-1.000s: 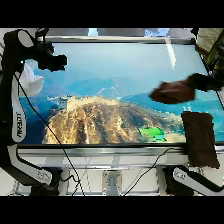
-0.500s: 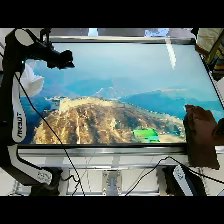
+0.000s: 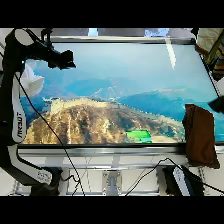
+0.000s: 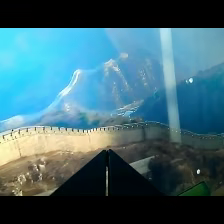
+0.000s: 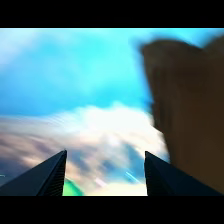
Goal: Fold the shirts.
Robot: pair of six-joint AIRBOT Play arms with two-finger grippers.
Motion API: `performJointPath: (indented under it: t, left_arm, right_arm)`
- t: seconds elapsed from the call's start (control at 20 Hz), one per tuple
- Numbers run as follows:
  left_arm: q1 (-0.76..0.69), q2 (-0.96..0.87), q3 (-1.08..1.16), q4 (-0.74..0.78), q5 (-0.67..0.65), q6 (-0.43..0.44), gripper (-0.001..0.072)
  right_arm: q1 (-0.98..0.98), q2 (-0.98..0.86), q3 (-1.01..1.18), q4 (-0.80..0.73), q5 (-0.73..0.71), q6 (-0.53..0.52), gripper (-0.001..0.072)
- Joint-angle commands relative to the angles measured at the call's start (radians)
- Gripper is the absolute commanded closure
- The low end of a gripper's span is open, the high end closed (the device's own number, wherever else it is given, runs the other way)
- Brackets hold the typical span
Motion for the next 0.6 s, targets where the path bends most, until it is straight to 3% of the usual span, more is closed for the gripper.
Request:
performJointPath:
  t: [0.0, 0.25, 0.35, 0.55]
  left_arm:
    - [0.000, 0.000, 0.000, -0.005, -0.037, -0.014, 0.0697]
    - [0.000, 0.000, 0.000, 0.000, -0.143, -0.012, 0.0697]
    - [0.000, 0.000, 0.000, 0.000, -0.186, 0.013, 0.0697]
    - [0.000, 0.000, 0.000, 0.000, -0.229, 0.082, 0.0697]
  right_arm:
    - [0.078, -0.039, -0.019, 0.416, -0.131, -0.106, 0.0177]
    - [0.456, -0.179, -0.259, 0.293, -0.224, -0.111, 0.0194]
    - [0.592, -0.239, -0.328, 0.231, -0.345, -0.109, 0.0352]
    - [0.698, -0.319, -0.353, 0.269, -0.484, -0.064, 0.0352]
